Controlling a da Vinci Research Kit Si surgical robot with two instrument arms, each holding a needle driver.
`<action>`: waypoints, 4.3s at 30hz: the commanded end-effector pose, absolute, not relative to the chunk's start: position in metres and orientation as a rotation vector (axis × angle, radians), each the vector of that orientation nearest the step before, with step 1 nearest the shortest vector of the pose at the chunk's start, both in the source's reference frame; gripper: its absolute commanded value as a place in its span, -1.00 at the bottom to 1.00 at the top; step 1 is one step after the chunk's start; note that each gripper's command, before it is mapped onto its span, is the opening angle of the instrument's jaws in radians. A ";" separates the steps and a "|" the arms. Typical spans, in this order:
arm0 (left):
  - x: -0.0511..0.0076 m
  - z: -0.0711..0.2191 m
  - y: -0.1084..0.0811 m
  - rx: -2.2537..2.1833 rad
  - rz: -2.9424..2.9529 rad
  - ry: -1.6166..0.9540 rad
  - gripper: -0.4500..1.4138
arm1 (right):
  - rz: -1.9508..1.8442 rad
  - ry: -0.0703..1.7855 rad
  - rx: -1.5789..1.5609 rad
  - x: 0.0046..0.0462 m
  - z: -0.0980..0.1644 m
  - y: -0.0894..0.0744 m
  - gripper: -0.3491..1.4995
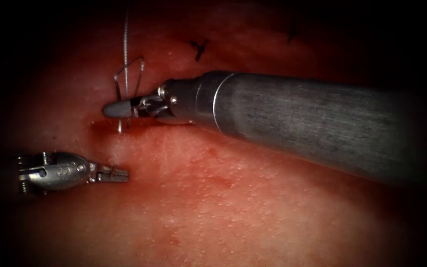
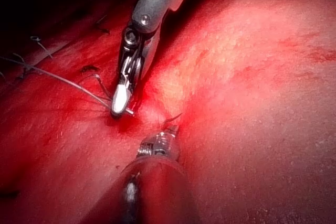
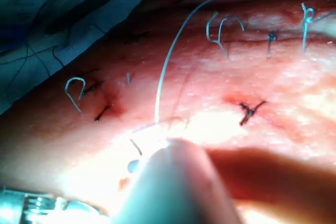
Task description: Wound Closure
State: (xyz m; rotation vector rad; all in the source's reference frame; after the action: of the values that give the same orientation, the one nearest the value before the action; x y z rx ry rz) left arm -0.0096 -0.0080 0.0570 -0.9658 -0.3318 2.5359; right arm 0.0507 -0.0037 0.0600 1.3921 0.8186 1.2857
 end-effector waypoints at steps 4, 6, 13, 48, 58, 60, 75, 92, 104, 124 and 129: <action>-0.0103 0.057 -0.008 -0.969 2.534 -0.335 -0.82 | 1.259 0.816 1.403 0.0521 0.060 -0.003 -1.00; -0.0103 0.057 -0.008 -0.969 2.533 -0.336 -0.82 | 1.256 0.816 1.404 0.0519 0.060 -0.003 -1.00; -0.0104 0.056 -0.007 -0.960 2.535 -0.332 -0.82 | 1.148 1.018 1.349 0.0502 0.060 -0.003 -0.34; -0.0114 0.053 -0.006 -1.280 2.559 0.128 -0.48 | 0.966 1.217 1.092 0.0419 0.058 0.001 0.42; -0.0129 0.053 -0.005 -1.376 2.510 0.158 -0.53 | 0.965 1.223 1.076 0.0426 0.059 0.001 0.42; -0.0130 0.053 -0.005 -1.389 2.497 0.173 -0.48 | 0.964 1.223 1.075 0.0426 0.059 0.001 0.42; -0.0154 0.053 -0.004 -1.425 2.467 0.168 -0.46 | 0.962 1.223 1.073 0.0426 0.059 0.001 0.38; -0.0154 0.051 -0.003 -1.490 2.070 -0.353 -1.00 | 0.795 1.323 0.901 0.0425 0.057 0.001 0.11; -0.0132 0.046 -0.003 -1.475 1.827 -0.774 -1.00 | 0.422 1.370 0.643 0.0422 0.057 -0.004 0.26; -0.0128 0.035 -0.003 -1.584 1.633 -0.935 -1.00 | 0.330 1.328 0.606 0.0447 0.061 -0.007 0.18; -0.0128 0.033 -0.003 -1.609 1.630 -0.937 -1.00 | 0.338 1.324 0.590 0.0461 0.062 -0.007 0.24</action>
State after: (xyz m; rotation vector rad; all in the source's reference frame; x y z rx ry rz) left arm -0.0121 -0.0037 0.0327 -1.6096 -0.9394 1.6284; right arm 0.0451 -0.0074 0.0614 0.5889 1.3202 0.3421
